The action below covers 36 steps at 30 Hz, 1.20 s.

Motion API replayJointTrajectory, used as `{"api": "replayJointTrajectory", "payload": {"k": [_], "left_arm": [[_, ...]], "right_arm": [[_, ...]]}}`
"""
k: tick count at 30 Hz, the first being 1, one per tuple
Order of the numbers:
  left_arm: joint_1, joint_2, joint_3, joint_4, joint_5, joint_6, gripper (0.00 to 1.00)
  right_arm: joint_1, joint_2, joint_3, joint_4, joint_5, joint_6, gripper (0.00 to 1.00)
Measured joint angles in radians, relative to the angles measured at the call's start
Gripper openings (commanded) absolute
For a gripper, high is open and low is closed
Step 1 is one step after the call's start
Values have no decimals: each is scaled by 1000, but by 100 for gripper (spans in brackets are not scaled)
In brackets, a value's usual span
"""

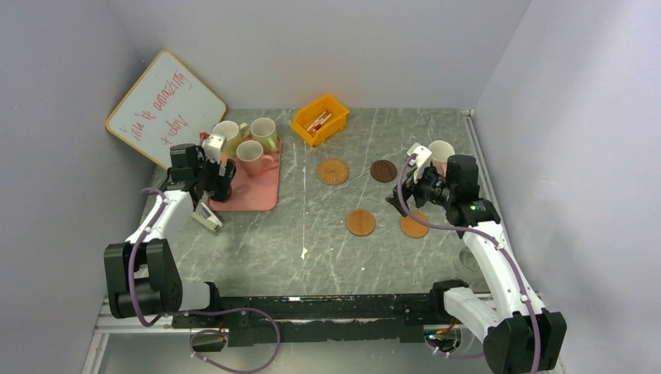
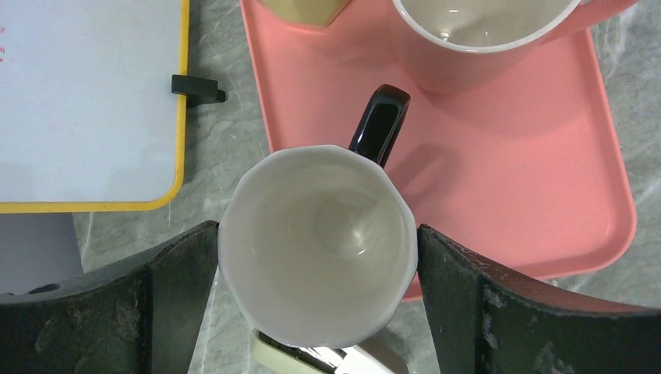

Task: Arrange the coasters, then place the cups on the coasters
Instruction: Pick up the cup from the tray.

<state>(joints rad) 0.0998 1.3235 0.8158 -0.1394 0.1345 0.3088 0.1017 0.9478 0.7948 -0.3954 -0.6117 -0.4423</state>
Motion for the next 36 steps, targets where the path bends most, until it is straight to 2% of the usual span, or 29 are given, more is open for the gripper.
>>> {"api": "replayJointTrajectory", "payload": {"k": [12, 14, 15, 16, 27, 36], "left_arm": [[7, 20, 9, 9, 14, 1, 96], [8, 19, 9, 9, 18, 1, 76], [8, 17, 9, 7, 20, 1, 61], [8, 15, 9, 4, 21, -1, 59], [8, 5, 8, -15, 37, 11, 62], [8, -58, 11, -122, 134, -8, 63]], "right_arm": [[0, 0, 0, 0, 0, 0, 100], [0, 0, 0, 0, 0, 0, 100], [0, 0, 0, 0, 0, 0, 100], [0, 0, 0, 0, 0, 0, 100], [0, 0, 0, 0, 0, 0, 100], [0, 0, 0, 0, 0, 0, 100]]}}
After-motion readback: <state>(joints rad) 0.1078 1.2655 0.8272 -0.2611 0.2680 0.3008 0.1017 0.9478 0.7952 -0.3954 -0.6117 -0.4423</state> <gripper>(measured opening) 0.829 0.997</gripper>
